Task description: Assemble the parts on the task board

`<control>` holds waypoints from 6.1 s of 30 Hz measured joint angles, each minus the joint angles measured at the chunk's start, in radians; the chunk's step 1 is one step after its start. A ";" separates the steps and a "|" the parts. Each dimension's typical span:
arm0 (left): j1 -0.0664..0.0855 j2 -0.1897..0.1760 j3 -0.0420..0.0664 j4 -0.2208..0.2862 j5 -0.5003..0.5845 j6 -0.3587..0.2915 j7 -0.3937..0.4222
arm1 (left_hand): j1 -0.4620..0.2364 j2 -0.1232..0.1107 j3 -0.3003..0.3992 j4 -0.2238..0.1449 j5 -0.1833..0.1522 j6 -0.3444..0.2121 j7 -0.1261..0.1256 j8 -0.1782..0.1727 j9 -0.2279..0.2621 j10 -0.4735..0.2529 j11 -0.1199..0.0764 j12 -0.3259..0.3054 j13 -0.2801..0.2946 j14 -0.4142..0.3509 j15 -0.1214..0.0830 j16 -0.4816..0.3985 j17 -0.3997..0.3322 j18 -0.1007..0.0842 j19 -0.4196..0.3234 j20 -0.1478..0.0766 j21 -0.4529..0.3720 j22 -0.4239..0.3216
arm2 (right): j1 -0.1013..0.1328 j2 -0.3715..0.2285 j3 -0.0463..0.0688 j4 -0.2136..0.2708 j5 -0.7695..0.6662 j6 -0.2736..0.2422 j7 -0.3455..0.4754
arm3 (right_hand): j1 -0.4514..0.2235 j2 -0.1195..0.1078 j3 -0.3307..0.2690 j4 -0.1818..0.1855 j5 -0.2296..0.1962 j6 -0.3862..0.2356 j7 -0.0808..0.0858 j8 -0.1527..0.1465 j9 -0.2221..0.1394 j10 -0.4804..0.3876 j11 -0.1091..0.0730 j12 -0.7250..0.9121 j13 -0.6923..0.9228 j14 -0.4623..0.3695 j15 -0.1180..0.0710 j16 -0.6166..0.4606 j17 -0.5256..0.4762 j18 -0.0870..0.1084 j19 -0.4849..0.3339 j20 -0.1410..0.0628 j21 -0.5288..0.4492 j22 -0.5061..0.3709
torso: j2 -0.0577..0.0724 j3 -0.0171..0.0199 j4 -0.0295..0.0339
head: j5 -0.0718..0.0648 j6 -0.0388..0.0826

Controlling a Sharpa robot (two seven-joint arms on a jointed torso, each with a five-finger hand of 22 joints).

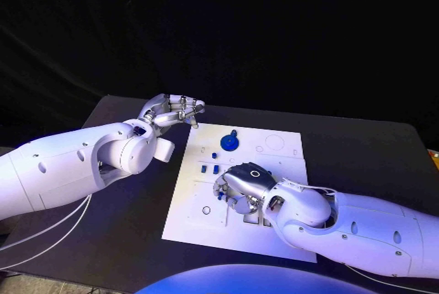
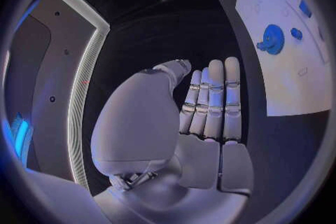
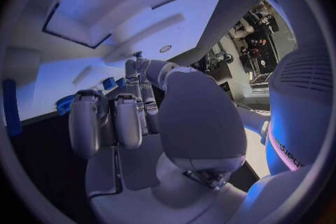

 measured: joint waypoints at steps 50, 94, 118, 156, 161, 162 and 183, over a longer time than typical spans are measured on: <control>0.000 -0.003 0.000 -0.003 0.000 0.010 -0.006 | 0.004 0.004 0.000 -0.005 0.000 -0.004 0.004 0.008 0.003 -0.016 0.002 0.000 -0.003 -0.003 0.003 0.000 0.000 0.000 -0.003 0.003 -0.004 0.000 | -0.004 -0.013 -0.006 0.004 -0.033 0.013 -0.003 | -0.098 -0.043 -0.075 -0.003 0.041 -0.144 0.050 -0.082 -0.025 -0.115 0.035 -0.087 -0.029 0.002 0.031 -0.006 -0.025 0.000 -0.005 0.024 -0.100 0.000 | -0.001 0.0002 -0.0008 | -0.006 0.005; 0.000 -0.011 -0.001 -0.006 0.000 0.021 -0.010 | 0.004 0.004 0.000 -0.005 0.000 -0.004 0.004 0.008 0.003 -0.016 0.002 0.000 -0.002 -0.011 0.003 0.000 0.000 0.000 -0.003 0.003 -0.004 0.000 | 0.124 -0.280 0.015 0.061 0.117 0.152 0.012 | -0.002 0.015 -0.425 0.105 0.069 -0.137 0.022 -0.133 -0.070 -0.206 0.025 0.011 -0.116 -0.002 0.041 -0.035 -0.080 0.032 -0.049 0.028 -0.301 0.000 | 0.000 -0.0010 -0.0006 | -0.040 0.026; 0.000 -0.012 -0.001 -0.008 0.000 0.023 -0.013 | 0.004 0.004 0.000 -0.005 0.000 -0.003 0.004 0.013 0.004 -0.020 0.005 0.000 -0.002 -0.011 0.003 -0.004 -0.001 0.000 -0.007 0.007 -0.004 0.000 | 0.122 -0.268 0.015 0.052 0.115 0.125 0.008 | 0.055 0.049 -0.186 0.122 -0.048 -0.021 0.010 -0.099 -0.076 -0.023 -0.011 0.002 -0.129 0.000 0.007 -0.012 -0.044 0.021 -0.001 0.009 -0.124 0.001 | -0.001 -0.0004 -0.0020 | -0.039 0.019; -0.001 0.007 -0.002 -0.023 0.000 0.029 -0.018 | 0.004 0.004 0.000 -0.005 0.000 -0.007 0.007 0.012 0.004 -0.020 0.005 0.000 -0.003 -0.011 0.003 -0.004 0.000 0.000 -0.007 0.007 -0.004 0.000 | 0.105 -0.091 0.011 0.165 0.150 0.030 0.027 | 0.057 0.037 -0.138 0.088 -0.056 -0.015 0.004 -0.099 -0.076 -0.007 -0.010 -0.023 -0.129 0.000 0.007 -0.008 -0.044 0.022 0.002 0.006 -0.112 0.000 | -0.001 -0.0011 -0.0010 | -0.017 0.020; -0.002 0.009 -0.002 -0.022 0.000 0.030 -0.018 | 0.004 0.004 0.000 -0.005 0.000 -0.011 0.004 0.012 0.004 -0.023 0.002 0.000 -0.003 -0.011 0.003 -0.004 0.000 0.000 -0.007 0.007 -0.004 0.000 | 0.079 -0.056 0.007 0.143 0.143 0.030 0.036 | 0.056 0.036 -0.138 0.088 -0.058 -0.015 0.004 -0.099 -0.076 -0.006 -0.009 -0.024 -0.129 0.000 0.007 -0.008 -0.044 0.022 0.002 0.006 -0.112 0.000 | 0.000 -0.0015 -0.0011 | -0.009 0.016; -0.002 0.009 -0.002 -0.022 0.000 0.031 -0.018 | 0.004 0.004 0.000 -0.005 0.000 -0.011 0.004 0.012 0.004 -0.023 0.002 0.000 -0.003 -0.010 0.003 -0.004 0.000 0.000 -0.007 0.007 -0.004 0.000 | 0.076 -0.051 0.006 0.139 0.141 0.030 0.037 | 0.056 0.036 -0.136 0.087 -0.057 -0.015 0.004 -0.099 -0.076 -0.006 -0.009 -0.028 -0.129 0.000 0.007 -0.008 -0.044 0.022 0.002 0.006 -0.112 0.000 | 0.000 -0.0016 -0.0011 | -0.007 0.014; -0.002 0.011 -0.002 -0.021 0.000 0.034 -0.020 | 0.004 0.004 0.000 -0.005 0.000 -0.011 0.004 0.012 0.005 -0.027 0.005 0.000 -0.004 -0.011 0.003 -0.004 0.000 0.000 -0.007 0.007 -0.004 0.000 | 0.037 0.008 -0.005 0.076 0.090 0.080 0.043 | 0.047 0.034 -0.134 0.084 -0.054 -0.017 0.006 -0.099 -0.076 -0.004 -0.007 -0.029 -0.129 0.000 0.007 -0.008 -0.044 0.023 0.002 0.006 -0.112 0.001 | -0.001 -0.0011 -0.0017 | 0.009 0.001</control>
